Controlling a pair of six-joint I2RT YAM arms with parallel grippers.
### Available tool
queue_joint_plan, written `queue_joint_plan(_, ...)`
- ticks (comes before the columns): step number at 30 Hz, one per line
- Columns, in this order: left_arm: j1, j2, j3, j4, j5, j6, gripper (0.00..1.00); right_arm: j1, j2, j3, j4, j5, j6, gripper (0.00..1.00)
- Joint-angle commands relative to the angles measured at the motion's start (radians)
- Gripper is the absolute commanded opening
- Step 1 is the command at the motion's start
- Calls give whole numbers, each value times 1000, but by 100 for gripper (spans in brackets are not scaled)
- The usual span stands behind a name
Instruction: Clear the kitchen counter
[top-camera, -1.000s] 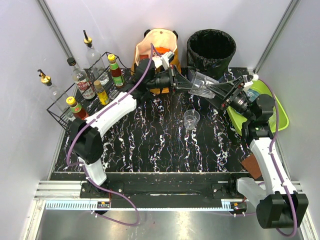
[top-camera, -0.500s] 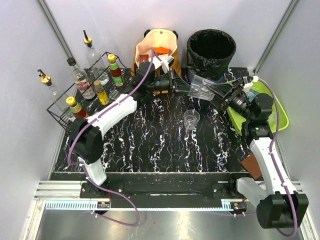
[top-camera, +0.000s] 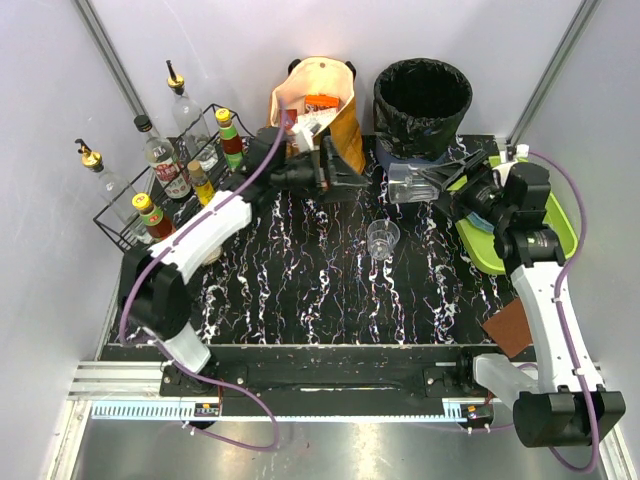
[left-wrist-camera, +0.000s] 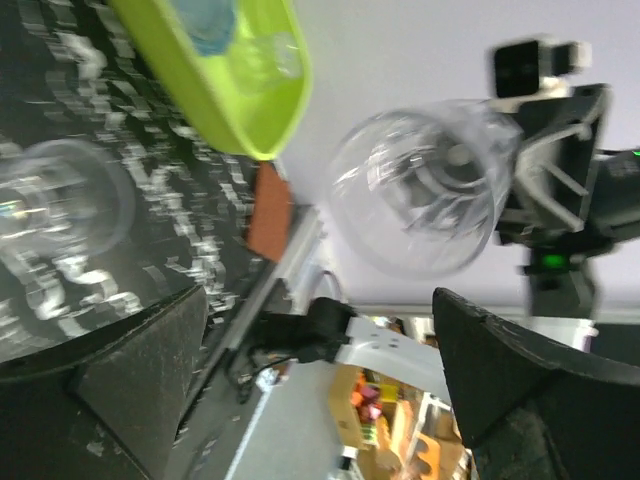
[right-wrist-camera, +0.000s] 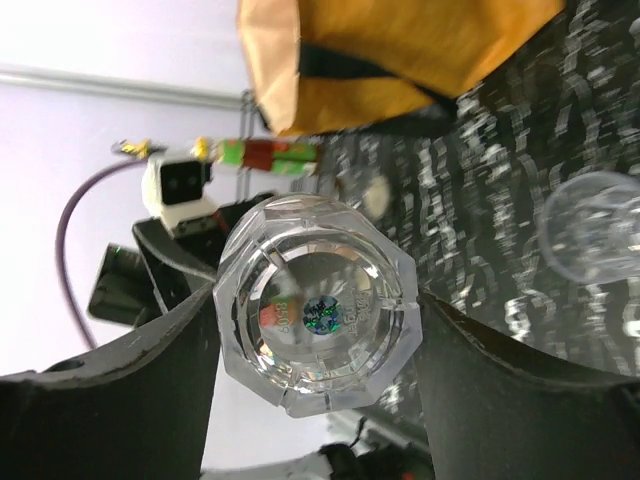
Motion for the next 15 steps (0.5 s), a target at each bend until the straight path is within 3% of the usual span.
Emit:
queue_joint_plan(1, 133, -163, -111, -192, -97, 250, 99, 3, 5, 170, -303, 274, -269, 0)
queue_joint_plan(6, 179, -240, -111, -429, -297, 459, 99, 2, 54, 305, -490, 536, -448, 0)
queue_joint_plan(15, 181, -261, -133, -464, -325, 502, 99, -1, 195, 348, -612, 1073, -675, 0)
